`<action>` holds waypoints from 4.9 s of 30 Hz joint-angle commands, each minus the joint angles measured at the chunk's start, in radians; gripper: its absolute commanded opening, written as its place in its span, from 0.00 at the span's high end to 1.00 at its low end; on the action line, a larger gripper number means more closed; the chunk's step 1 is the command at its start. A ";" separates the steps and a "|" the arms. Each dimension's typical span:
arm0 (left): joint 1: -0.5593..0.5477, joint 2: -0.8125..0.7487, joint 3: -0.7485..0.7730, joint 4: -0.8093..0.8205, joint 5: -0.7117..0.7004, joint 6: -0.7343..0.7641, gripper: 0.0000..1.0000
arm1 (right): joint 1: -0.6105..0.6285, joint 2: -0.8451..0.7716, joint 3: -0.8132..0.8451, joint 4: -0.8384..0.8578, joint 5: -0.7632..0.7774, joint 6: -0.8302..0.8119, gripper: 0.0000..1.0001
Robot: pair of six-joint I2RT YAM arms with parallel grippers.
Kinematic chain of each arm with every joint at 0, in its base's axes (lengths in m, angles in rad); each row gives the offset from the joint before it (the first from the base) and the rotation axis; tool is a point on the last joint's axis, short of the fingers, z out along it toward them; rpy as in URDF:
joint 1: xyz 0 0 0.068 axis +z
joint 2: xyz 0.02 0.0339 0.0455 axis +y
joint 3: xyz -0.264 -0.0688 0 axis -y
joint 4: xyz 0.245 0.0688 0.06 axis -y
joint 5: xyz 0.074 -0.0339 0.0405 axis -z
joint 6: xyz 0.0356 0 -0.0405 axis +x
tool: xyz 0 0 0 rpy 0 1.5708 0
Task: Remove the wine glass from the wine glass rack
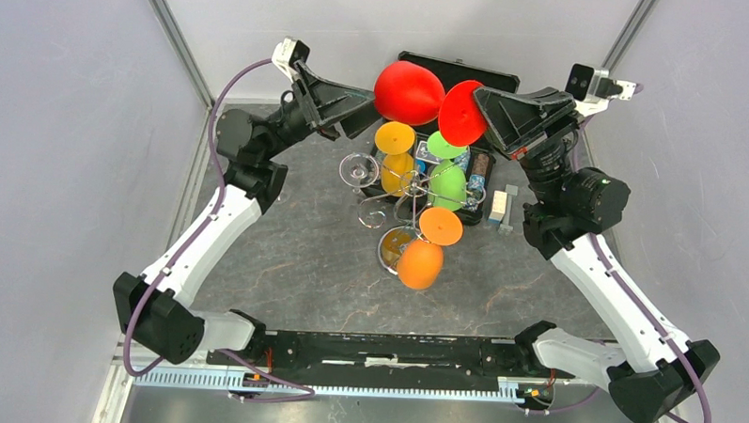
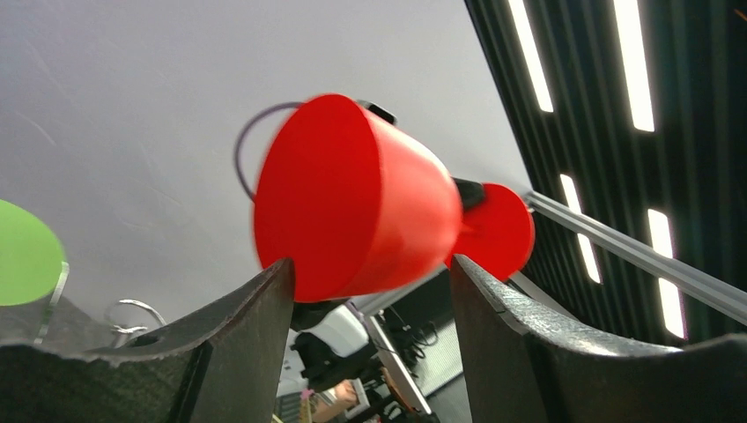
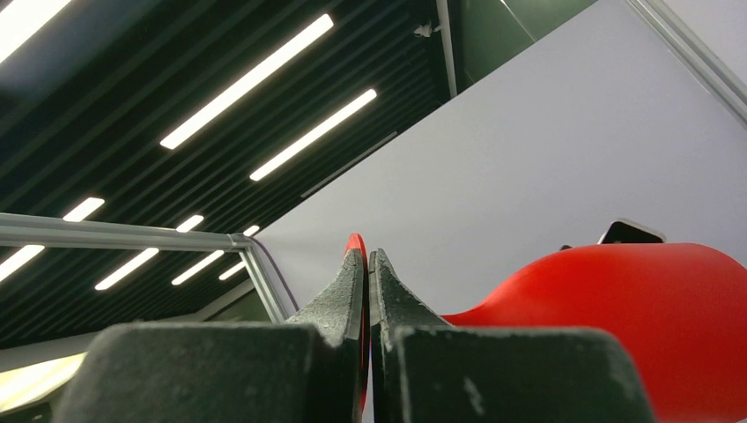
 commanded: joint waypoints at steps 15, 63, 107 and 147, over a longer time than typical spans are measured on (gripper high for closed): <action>-0.018 -0.074 0.009 0.269 0.119 -0.104 0.38 | 0.004 -0.045 -0.199 -0.052 0.177 0.187 1.00; -0.052 -0.091 0.058 0.249 0.205 0.055 0.98 | 0.002 -0.051 -0.217 -0.175 0.237 0.131 1.00; -0.018 0.259 0.630 -1.732 -0.850 1.404 0.98 | -0.086 -0.293 -0.011 -0.914 0.467 -0.981 0.21; 0.122 0.623 0.724 -1.855 -0.726 1.495 0.57 | -0.085 -0.348 -0.020 -1.003 0.488 -0.995 0.20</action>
